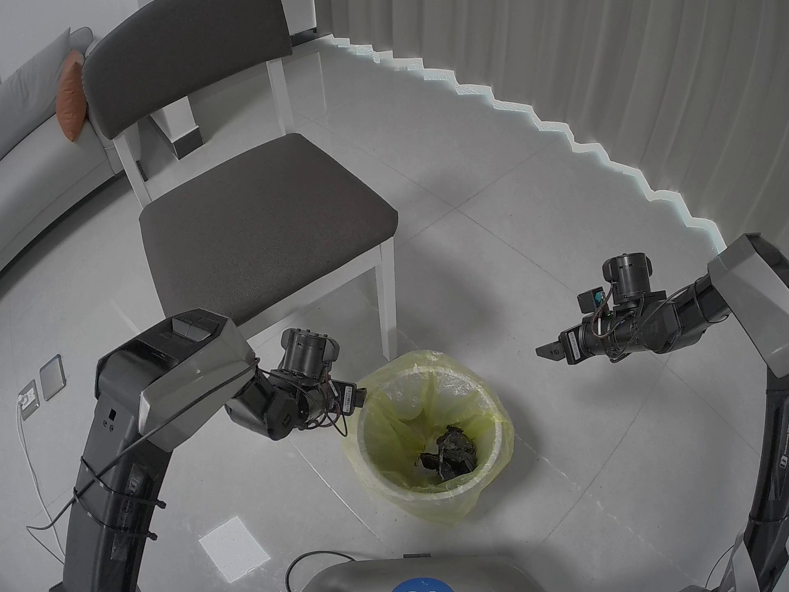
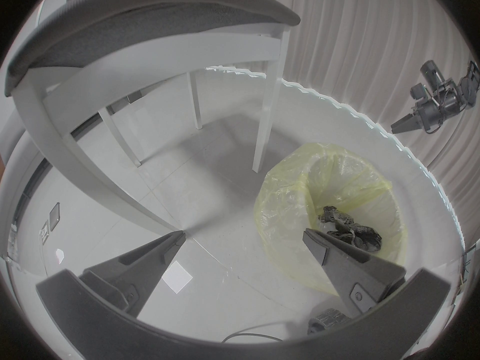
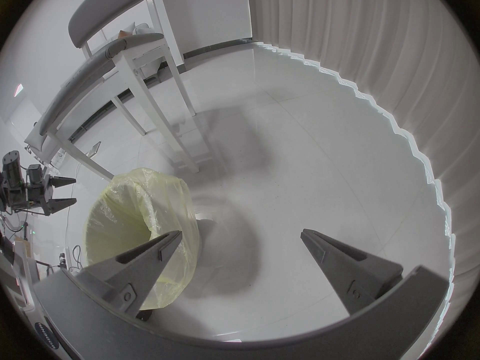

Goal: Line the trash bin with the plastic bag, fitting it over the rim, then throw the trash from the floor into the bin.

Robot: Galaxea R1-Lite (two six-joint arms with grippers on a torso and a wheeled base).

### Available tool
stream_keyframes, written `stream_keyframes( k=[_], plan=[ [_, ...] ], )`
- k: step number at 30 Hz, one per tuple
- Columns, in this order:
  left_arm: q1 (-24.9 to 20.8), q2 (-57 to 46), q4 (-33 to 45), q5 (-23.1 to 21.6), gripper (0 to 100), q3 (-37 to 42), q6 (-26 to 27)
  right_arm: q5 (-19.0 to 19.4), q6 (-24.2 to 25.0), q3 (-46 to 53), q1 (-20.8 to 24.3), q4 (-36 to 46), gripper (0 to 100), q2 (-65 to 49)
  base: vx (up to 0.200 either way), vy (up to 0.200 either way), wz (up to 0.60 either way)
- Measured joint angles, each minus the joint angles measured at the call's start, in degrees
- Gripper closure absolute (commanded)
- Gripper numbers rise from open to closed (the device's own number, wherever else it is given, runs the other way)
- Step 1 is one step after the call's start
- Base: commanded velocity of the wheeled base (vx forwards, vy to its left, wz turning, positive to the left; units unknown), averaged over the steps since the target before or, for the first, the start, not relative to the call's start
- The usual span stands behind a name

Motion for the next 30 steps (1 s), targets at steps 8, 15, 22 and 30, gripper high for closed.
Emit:
stream_keyframes(
  k=[8, 15, 22, 30],
  plan=[
    [-0.3, 3.9, 9.8, -2.0, 0, -12.2, 0.0, 0.0, -0.6, 0.1, -0.1, 0.0, 0, 0.0, 0.0, 0.0, 0.0],
    [-0.5, 5.5, 10.5, -2.4, 0, -14.6, -0.2, 0.0, -0.8, 0.2, -0.2, 0.0, 0, 0.1, 0.0, 0.0, 0.0],
    [0.2, 5.5, 9.9, -1.9, 0, -14.3, -0.4, 0.0, -0.8, 0.2, -0.2, 0.0, 0, 0.1, 0.0, 0.0, 0.0],
    [0.9, 2.2, 9.3, -1.8, 0, -11.8, -0.4, 0.0, -0.8, 0.3, -0.2, 0.0, 0, 0.1, 0.0, 0.0, 0.0]
  ],
)
